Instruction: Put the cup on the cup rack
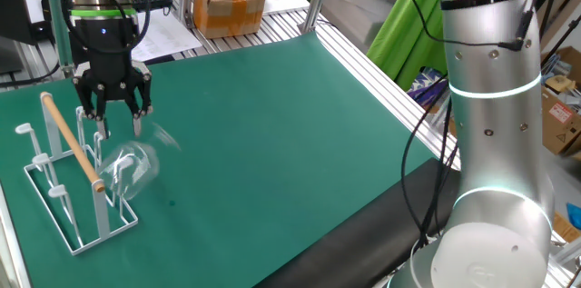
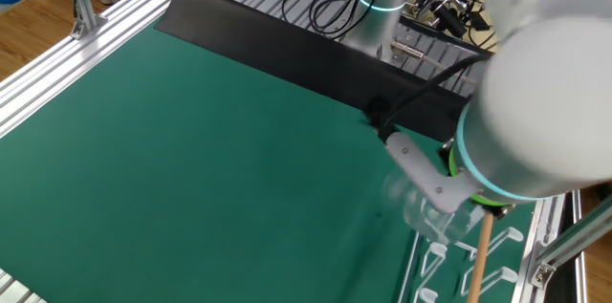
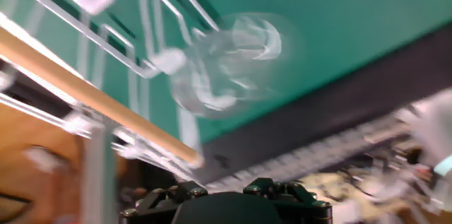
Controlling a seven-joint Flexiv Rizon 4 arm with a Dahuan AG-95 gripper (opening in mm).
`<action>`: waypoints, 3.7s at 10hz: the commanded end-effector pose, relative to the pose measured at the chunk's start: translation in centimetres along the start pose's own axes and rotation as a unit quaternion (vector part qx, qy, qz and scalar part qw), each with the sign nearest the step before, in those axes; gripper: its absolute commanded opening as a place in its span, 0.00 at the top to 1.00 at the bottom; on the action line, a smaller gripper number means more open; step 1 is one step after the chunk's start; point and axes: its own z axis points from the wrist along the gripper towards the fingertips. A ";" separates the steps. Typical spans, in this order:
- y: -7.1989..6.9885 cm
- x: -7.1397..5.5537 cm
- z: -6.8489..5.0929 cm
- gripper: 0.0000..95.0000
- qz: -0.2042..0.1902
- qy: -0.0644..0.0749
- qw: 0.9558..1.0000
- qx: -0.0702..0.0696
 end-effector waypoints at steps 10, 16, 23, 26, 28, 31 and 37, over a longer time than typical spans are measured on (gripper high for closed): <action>-3.3 -2.2 -1.9 0.40 -0.021 -0.036 0.998 0.053; -5.7 -4.5 -2.9 0.60 -0.051 -0.066 0.995 0.060; -7.5 -4.6 -2.8 0.40 -0.053 -0.146 0.986 0.054; -8.4 -5.5 -2.4 0.40 -0.062 -0.172 0.982 0.053; -8.8 -5.9 -2.3 0.40 -0.066 -0.185 0.979 0.053; -9.3 -6.5 -2.0 0.40 -0.072 -0.212 0.973 0.058; -10.8 -8.2 -1.1 0.40 -0.088 -0.250 0.963 0.057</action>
